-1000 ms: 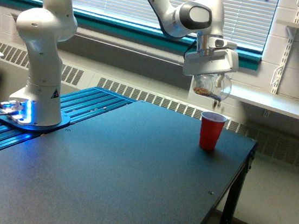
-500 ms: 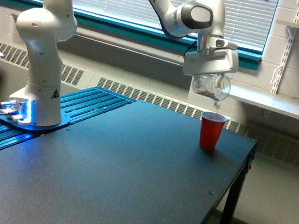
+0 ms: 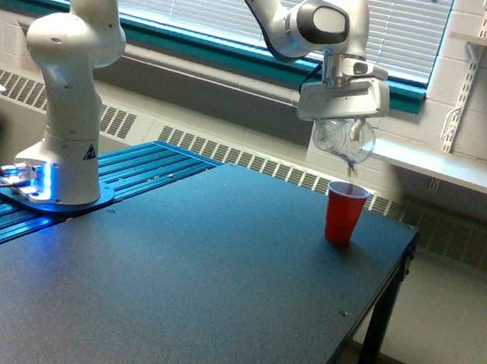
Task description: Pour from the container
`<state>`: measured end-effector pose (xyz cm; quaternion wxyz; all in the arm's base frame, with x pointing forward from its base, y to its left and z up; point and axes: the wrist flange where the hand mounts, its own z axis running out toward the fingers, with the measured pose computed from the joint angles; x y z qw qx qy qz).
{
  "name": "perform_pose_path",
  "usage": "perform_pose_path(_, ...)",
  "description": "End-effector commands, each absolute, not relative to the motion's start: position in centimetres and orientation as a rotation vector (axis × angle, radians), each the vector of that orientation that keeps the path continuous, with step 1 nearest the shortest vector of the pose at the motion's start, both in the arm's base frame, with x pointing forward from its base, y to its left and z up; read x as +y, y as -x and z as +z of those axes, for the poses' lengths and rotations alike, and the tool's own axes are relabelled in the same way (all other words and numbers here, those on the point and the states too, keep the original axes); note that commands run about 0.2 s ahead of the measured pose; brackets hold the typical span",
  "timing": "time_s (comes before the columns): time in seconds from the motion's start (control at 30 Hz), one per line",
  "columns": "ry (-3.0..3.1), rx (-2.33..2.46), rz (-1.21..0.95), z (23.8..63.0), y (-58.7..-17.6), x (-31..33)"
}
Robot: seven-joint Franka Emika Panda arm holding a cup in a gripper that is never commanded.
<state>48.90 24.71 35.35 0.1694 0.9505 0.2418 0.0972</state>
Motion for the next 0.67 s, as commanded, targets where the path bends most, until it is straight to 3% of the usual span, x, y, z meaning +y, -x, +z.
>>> perform_pose_path(0.03,-2.67,0.736,0.259,36.29,-49.03,25.07)
perform_pose_path(0.67,-2.701,0.734,0.265,35.91,-48.97,24.79)
